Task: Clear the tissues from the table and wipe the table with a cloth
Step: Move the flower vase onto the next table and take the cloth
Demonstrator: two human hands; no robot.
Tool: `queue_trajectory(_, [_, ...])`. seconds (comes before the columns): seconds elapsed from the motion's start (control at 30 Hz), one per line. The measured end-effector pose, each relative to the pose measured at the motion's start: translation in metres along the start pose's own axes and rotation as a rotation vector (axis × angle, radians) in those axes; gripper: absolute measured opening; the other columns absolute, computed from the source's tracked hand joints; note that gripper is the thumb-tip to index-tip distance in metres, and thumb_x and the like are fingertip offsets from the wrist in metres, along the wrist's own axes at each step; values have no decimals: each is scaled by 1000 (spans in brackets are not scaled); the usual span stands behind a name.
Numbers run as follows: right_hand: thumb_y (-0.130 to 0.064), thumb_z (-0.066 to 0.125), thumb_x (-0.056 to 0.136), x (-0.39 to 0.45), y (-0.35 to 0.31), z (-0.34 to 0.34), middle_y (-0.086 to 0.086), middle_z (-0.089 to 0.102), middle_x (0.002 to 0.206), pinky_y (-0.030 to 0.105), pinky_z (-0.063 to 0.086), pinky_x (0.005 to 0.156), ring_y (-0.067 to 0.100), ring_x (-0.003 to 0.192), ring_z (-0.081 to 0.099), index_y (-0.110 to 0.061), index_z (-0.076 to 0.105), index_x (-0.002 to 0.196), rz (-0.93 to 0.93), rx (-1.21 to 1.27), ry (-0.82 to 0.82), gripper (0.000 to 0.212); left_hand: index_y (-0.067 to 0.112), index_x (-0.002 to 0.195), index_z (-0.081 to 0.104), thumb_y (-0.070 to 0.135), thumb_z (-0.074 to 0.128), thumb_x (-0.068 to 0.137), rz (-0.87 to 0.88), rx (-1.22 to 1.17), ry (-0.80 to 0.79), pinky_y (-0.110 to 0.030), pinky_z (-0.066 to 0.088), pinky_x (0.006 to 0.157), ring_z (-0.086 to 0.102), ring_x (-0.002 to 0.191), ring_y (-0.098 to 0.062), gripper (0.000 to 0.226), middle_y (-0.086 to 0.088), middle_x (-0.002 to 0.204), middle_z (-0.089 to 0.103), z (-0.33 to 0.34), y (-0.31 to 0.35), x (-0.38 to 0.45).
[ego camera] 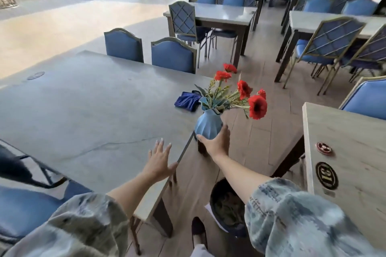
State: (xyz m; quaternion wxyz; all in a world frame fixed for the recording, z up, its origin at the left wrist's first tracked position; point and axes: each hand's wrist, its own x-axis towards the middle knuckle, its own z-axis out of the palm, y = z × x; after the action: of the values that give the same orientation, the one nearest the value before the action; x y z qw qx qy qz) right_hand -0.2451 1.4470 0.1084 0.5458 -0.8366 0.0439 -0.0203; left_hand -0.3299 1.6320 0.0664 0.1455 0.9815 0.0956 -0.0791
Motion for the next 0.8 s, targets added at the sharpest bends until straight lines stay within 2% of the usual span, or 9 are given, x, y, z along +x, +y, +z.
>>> queue_trajectory(0.3, [-31,88,60,197,-6,74,5,42,132,27,40,91,20,118,47,-16,31,140,15,-13,50,99,18,152,16,47,51,92,41,14,-78,-46,4,119,-5,148,-28,75,-12,161,-4,-15,-3,205])
queue_trajectory(0.4, [-33,90,58,264,-4,95,5,43,128,31,45,90,22,114,49,-14,33,136,35,-30,62,98,18,151,16,46,53,91,59,-15,-60,-47,5,119,-4,149,-27,75,-11,161,-2,-20,-2,271])
queue_trajectory(0.5, [-32,90,58,324,0,117,5,43,126,29,44,87,21,112,49,-13,34,132,45,-49,48,95,17,150,22,45,54,91,52,-91,-18,-47,10,119,1,149,-27,72,-11,160,6,-21,-3,327])
queue_trajectory(0.67, [-32,90,58,392,16,150,6,42,126,32,45,92,23,114,48,-11,34,129,61,-68,61,93,10,145,33,41,51,95,24,-294,62,-42,16,118,13,147,-29,62,-16,157,18,-10,-5,383])
queue_trajectory(0.8, [-28,89,59,422,27,168,6,40,128,26,39,92,21,116,46,-12,32,132,55,-75,53,94,9,144,36,38,55,94,-33,-425,135,-36,19,118,21,145,-25,62,-12,156,26,1,-7,401])
